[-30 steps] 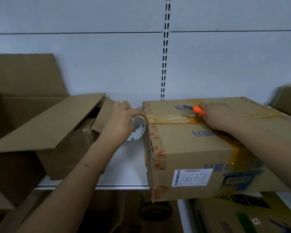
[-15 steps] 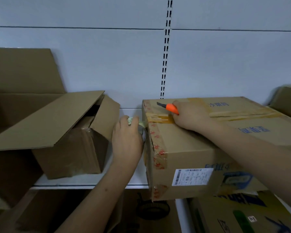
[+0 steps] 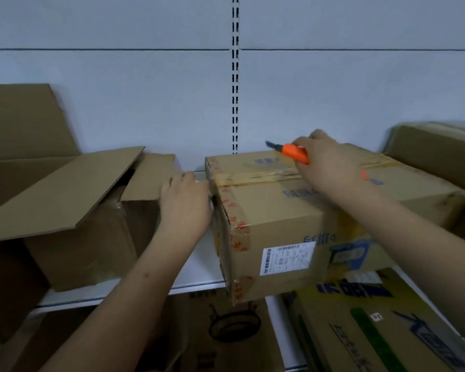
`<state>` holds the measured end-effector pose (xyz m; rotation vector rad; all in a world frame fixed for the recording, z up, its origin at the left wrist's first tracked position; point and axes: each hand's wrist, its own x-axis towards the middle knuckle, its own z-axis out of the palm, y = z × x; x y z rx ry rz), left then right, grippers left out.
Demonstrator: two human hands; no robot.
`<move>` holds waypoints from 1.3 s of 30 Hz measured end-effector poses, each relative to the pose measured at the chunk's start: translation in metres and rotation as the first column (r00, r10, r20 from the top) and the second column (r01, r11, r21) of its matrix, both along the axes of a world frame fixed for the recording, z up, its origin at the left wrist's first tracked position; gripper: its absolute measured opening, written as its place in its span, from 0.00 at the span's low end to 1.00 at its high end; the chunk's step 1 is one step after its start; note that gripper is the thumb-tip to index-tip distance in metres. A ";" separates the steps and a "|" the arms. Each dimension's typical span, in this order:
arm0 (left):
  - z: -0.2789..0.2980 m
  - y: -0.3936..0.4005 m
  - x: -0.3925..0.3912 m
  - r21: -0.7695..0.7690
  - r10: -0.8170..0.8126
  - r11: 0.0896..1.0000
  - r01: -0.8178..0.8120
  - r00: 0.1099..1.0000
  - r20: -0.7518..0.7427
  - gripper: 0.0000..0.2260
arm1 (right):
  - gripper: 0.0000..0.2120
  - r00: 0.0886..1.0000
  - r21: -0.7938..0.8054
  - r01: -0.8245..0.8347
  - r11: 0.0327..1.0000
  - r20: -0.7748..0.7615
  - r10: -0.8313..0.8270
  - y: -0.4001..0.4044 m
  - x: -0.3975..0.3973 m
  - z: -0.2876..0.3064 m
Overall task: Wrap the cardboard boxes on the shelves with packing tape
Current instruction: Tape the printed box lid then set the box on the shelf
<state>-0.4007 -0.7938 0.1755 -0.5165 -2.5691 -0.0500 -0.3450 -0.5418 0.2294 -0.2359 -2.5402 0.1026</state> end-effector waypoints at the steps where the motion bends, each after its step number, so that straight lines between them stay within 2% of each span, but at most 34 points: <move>1: 0.006 0.005 -0.005 -0.074 -0.027 0.997 0.028 0.999 0.026 0.12 | 0.17 0.983 -0.044 0.140 0.989 -0.110 -0.144 0.010 0.021 0.000; 3: 0.013 0.016 -0.013 -0.157 -0.075 0.984 0.084 0.995 0.064 0.11 | 0.26 0.895 -0.257 0.355 0.899 -0.186 -0.406 0.034 0.061 -0.009; 5: 0.008 0.022 -0.019 -0.165 -0.079 0.982 0.089 0.994 0.069 0.12 | 0.39 0.824 -0.493 0.462 0.737 -0.070 -0.563 0.055 0.088 -0.026; 7: -0.001 0.025 -0.019 -0.130 -0.057 0.990 0.059 0.998 0.021 0.22 | 0.49 0.810 -0.638 0.466 0.614 0.028 -0.586 0.068 0.098 -0.046; 9: -0.005 0.026 -0.018 -0.092 -0.061 0.994 0.058 0.998 -0.024 0.35 | 0.54 0.810 -0.691 0.433 0.579 0.017 -0.586 0.074 0.097 -0.056; 10: -0.005 0.026 -0.016 -0.107 -0.063 0.992 0.059 0.997 -0.036 0.36 | 0.56 0.801 -0.719 0.425 0.550 0.015 -0.599 0.076 0.095 -0.057; 12: -0.001 0.026 -0.015 -0.181 -0.055 0.982 0.045 0.997 -0.051 0.31 | 0.58 0.769 -0.798 0.421 0.431 0.062 -0.636 0.079 0.094 -0.055; 14: 0.005 0.025 -0.007 -0.253 -0.024 0.967 0.003 0.997 -0.076 0.28 | 0.57 0.783 -0.848 0.389 0.359 0.099 -0.614 0.087 0.093 -0.056; 17: 0.008 0.024 0.009 -0.317 0.022 0.947 -0.055 0.994 -0.107 0.24 | 0.58 0.839 -0.867 0.342 0.363 0.108 -0.533 0.097 0.100 -0.059; 20: 0.011 0.021 0.032 -0.315 0.048 0.945 -0.088 0.990 -0.135 0.21 | 0.57 0.876 -0.881 0.296 0.370 0.096 -0.473 0.101 0.111 -0.057; 23: 0.015 0.015 0.066 -0.336 0.069 0.935 -0.112 0.988 -0.139 0.16 | 0.60 0.909 -0.921 0.214 0.326 0.066 -0.412 0.101 0.117 -0.058; 25: 0.018 0.010 0.090 -0.357 0.069 0.927 -0.114 0.988 -0.138 0.13 | 0.52 0.938 -0.942 0.146 0.302 0.035 -0.345 0.088 0.123 -0.058; 28: 0.025 -0.005 0.127 -0.362 0.069 0.927 -0.096 0.994 -0.085 0.13 | 0.33 0.968 -0.938 0.109 0.330 0.024 -0.251 0.065 0.131 -0.063; 30: 0.028 -0.017 0.154 -0.236 0.060 0.970 -0.052 0.998 0.025 0.16 | 0.30 0.982 -0.947 0.053 0.317 -0.009 -0.191 0.057 0.135 -0.066; 32: 0.030 -0.026 0.181 -0.022 0.015 1.000 -0.013 0.993 0.121 0.20 | 0.28 0.988 -0.961 -0.004 0.277 -0.047 -0.150 0.054 0.140 -0.060; 34: 0.031 -0.027 0.202 0.156 -0.017 0.988 -0.015 0.980 0.199 0.23 | 0.16 0.992 -0.975 -0.049 0.216 -0.072 -0.103 0.051 0.150 -0.050; 36: 0.031 -0.027 0.215 0.258 -0.016 0.965 -0.047 0.971 0.237 0.25 | 0.11 0.994 -0.982 -0.062 0.176 -0.076 -0.077 0.046 0.161 -0.045; 37: 0.031 -0.027 0.221 0.283 -0.016 0.957 -0.057 0.969 0.248 0.25 | 0.13 0.995 -0.982 -0.054 0.180 -0.067 -0.068 0.042 0.166 -0.047; 39: 0.030 -0.031 0.230 0.310 -0.026 0.949 -0.062 0.963 0.270 0.27 | 0.25 0.995 -0.973 -0.033 0.229 -0.053 -0.083 0.030 0.174 -0.058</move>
